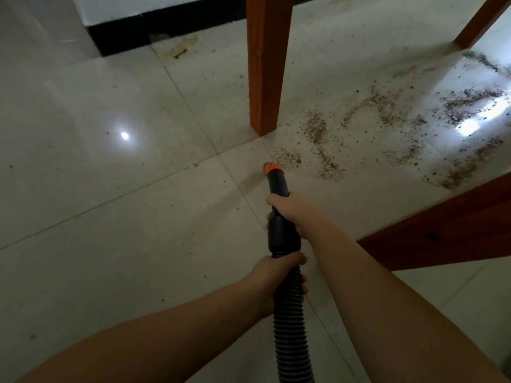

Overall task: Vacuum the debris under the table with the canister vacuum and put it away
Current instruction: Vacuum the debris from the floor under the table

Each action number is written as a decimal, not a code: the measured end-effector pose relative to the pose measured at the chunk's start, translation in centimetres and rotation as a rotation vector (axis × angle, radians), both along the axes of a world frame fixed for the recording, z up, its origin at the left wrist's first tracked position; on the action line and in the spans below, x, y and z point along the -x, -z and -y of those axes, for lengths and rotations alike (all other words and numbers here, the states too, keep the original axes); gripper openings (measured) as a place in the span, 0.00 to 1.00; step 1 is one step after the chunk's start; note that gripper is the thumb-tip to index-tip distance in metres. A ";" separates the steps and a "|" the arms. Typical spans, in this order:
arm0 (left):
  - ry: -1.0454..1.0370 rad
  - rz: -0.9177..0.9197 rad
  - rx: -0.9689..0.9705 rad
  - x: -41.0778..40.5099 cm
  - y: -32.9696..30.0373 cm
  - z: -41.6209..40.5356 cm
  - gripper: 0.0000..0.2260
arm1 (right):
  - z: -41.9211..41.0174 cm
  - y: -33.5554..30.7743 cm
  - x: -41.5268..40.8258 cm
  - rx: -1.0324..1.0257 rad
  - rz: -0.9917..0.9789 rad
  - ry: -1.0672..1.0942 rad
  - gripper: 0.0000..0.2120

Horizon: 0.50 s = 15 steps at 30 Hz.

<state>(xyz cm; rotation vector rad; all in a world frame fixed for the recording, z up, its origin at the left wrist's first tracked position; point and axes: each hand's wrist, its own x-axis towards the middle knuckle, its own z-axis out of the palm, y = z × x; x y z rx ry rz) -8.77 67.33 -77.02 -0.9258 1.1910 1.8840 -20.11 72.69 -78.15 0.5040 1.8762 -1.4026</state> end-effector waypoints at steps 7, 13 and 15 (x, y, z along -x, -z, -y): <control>0.206 -0.022 -0.016 1.9 1.2 -0.5 0.10 | -3.6 1.6 1.0 -0.152 -0.018 0.318 0.21; 0.232 -0.051 -0.013 3.6 1.6 -1.3 0.08 | -5.4 1.8 2.1 -0.184 -0.029 0.403 0.23; 0.194 -0.066 0.007 4.0 1.5 -1.2 0.09 | -4.6 1.4 3.0 -0.173 -0.025 0.378 0.21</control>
